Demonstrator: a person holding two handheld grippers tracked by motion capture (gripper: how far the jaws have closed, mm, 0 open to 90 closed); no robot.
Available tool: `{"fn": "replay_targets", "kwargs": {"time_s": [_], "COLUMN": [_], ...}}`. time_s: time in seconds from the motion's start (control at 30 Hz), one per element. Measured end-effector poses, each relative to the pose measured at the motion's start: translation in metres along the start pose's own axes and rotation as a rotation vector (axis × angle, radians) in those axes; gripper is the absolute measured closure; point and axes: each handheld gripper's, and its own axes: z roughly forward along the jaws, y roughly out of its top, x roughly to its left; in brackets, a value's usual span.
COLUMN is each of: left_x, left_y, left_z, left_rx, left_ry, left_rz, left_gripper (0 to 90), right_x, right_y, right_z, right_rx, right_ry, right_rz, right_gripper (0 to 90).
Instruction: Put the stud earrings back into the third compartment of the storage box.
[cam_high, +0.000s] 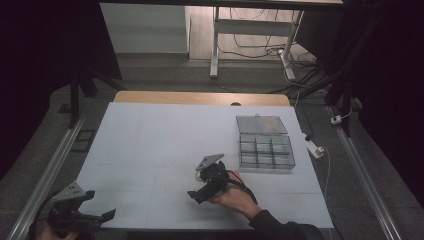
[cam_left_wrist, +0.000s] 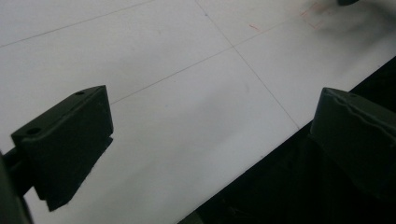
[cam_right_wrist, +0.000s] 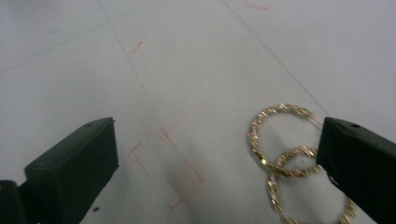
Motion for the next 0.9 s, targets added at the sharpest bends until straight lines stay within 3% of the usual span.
{"fn": "replay_targets", "kwargs": {"time_s": [0.1, 0.2, 0.23, 0.3, 0.33, 0.37, 0.4, 0.57, 0.67, 0.9], "left_x": [0.0, 0.0, 0.0, 0.0, 0.0, 0.0, 0.0, 0.001, 0.001, 0.001], "left_y": [0.0, 0.0, 0.0, 0.0, 0.0, 0.0, 0.0, 0.0, 0.0, -0.001], "left_z": [0.0, 0.001, 0.001, 0.0, 0.0, 0.0, 0.001, 0.0, 0.0, -0.001], "left_rx": [0.003, 0.003, 0.003, 0.003, 0.003, 0.003, 0.004, 0.007, 0.001, -0.01], "left_ry": [-0.001, -0.001, -0.001, -0.002, -0.003, -0.002, -0.001, -0.003, -0.009, -0.016], "left_rz": [0.001, 0.005, 0.006, 0.006, 0.005, 0.003, 0.002, -0.001, -0.007, 0.001], "left_gripper": [0.0, 0.0, 0.0, 0.0, 0.0, 0.0, 0.0, 0.0, 0.0, 0.0], "right_x": [0.001, 0.001, 0.001, 0.0, -0.002, -0.002, -0.003, -0.011, -0.013, -0.013], "right_y": [0.003, 0.004, 0.004, 0.005, 0.007, 0.007, 0.008, 0.01, 0.01, 0.011], "right_z": [0.009, 0.017, 0.017, 0.02, 0.018, 0.018, 0.017, 0.014, 0.014, 0.012], "right_rx": [0.025, 0.051, 0.051, 0.066, 0.079, 0.079, 0.086, 0.105, 0.11, 0.1], "right_ry": [0.01, 0.012, 0.012, -0.028, -0.044, -0.044, -0.05, -0.055, -0.046, -0.037], "right_rz": [-0.028, -0.052, -0.052, -0.073, -0.079, -0.079, -0.073, -0.037, -0.001, -0.002], "right_gripper": [7.3, 21.0, 21.0, 34.1, 46.2, 46.2, 55.3, 84.3, 87.2, 88.0]}}
